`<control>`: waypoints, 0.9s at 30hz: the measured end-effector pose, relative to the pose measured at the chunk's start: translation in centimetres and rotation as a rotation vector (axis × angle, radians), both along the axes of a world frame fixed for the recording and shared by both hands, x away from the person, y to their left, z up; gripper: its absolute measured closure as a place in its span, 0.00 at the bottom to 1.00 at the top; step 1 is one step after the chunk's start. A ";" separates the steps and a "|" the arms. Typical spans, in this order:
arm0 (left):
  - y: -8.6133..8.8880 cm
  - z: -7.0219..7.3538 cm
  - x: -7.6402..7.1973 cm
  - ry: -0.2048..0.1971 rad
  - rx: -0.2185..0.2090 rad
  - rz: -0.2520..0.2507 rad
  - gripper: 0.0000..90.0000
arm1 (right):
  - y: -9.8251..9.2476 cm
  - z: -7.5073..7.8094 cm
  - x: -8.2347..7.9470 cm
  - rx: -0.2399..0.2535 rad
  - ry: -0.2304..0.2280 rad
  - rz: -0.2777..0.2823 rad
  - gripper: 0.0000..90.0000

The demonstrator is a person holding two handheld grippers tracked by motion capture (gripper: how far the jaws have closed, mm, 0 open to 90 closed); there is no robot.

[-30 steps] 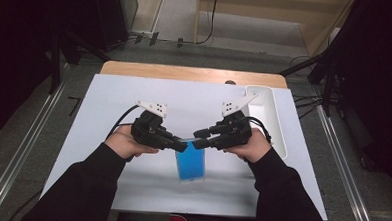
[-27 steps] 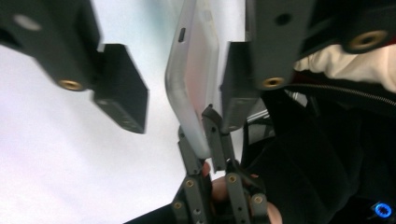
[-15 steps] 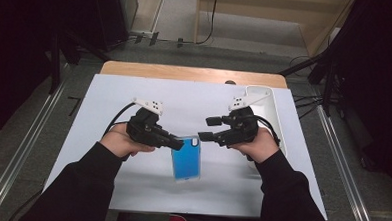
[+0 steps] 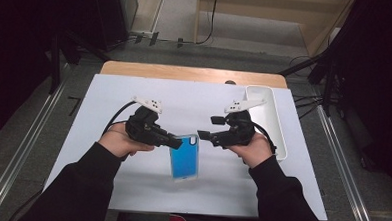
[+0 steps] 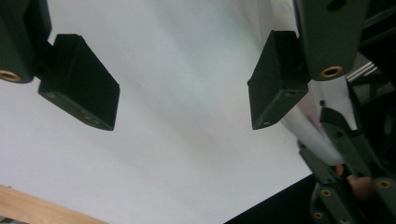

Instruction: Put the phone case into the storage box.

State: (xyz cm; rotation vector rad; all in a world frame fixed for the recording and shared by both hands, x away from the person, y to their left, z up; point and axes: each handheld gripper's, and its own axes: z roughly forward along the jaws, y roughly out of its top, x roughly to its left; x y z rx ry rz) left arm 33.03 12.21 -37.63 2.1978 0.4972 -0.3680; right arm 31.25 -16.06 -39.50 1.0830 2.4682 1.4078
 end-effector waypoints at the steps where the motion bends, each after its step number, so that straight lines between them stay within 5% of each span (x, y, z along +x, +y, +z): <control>1: 0.0 0.0 0.0 0.000 0.000 0.000 0.88 | 0.0 0.0 0.0 0.000 0.000 0.000 0.26; 5: 0.0 0.1 0.0 0.003 0.003 0.010 0.88 | 0.0 -0.6 -0.3 -0.025 -0.045 -0.059 0.18; 16: 1.0 1.0 0.2 -0.002 -0.009 0.075 0.88 | 0.1 -1.6 -1.1 -0.050 -0.026 -0.085 0.18; 27: 2.7 1.7 1.0 -0.023 0.002 0.195 0.88 | 0.2 -3.0 -1.3 -0.045 -0.021 -0.078 0.18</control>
